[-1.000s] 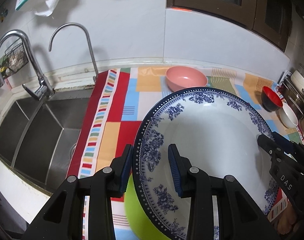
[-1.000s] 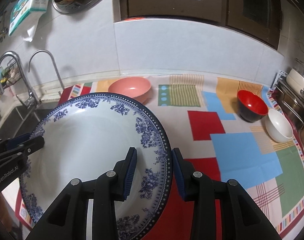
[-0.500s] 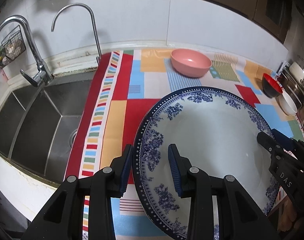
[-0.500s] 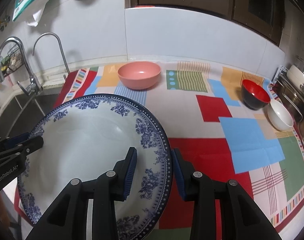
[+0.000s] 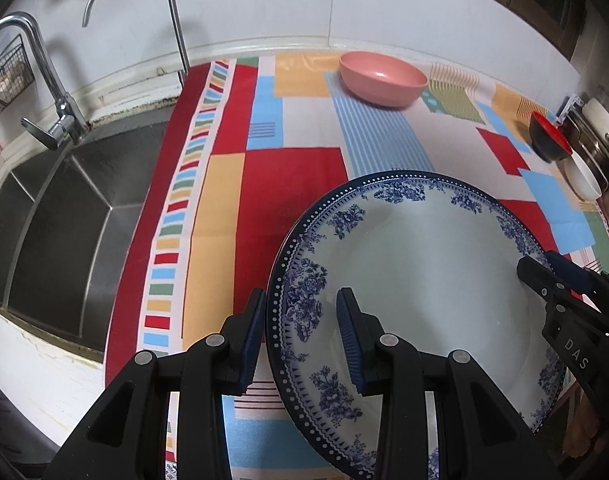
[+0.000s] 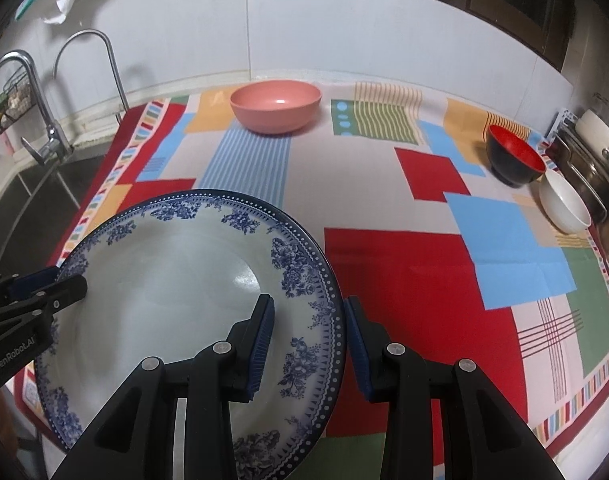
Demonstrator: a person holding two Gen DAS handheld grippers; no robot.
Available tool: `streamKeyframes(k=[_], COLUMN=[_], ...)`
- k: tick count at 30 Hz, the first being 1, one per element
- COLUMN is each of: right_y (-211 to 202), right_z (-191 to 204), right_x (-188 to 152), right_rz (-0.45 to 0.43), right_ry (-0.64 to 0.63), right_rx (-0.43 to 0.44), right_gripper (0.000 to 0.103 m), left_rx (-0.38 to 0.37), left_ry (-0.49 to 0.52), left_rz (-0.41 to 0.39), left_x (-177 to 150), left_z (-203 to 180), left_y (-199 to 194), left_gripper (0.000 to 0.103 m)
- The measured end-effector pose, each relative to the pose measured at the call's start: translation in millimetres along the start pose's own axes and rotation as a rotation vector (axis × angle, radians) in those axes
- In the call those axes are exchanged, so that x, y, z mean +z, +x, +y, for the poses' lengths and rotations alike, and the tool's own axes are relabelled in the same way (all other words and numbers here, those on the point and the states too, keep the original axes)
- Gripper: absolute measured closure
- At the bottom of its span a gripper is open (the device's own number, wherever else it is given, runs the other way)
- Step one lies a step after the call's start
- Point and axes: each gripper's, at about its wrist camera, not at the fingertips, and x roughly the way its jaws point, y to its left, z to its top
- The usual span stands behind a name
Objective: Organize plates and bowls
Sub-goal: 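Carry the blue-and-white plate onto the lime-green plate with both grippers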
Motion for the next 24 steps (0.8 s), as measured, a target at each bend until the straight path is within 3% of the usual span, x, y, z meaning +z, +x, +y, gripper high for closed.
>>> streamKeyframes(k=[24], right_y=[27], right_z=[1], right_x=[-12], right_rz=[0.089], right_ry=[-0.017], right_rx=[0.012], right_gripper=[0.065], left_rx=[0.003], left_ry=[0.005], left_rz=[0.047], left_x=[-7], left_z=[-2], left_y=[19], left_gripper=[0.065])
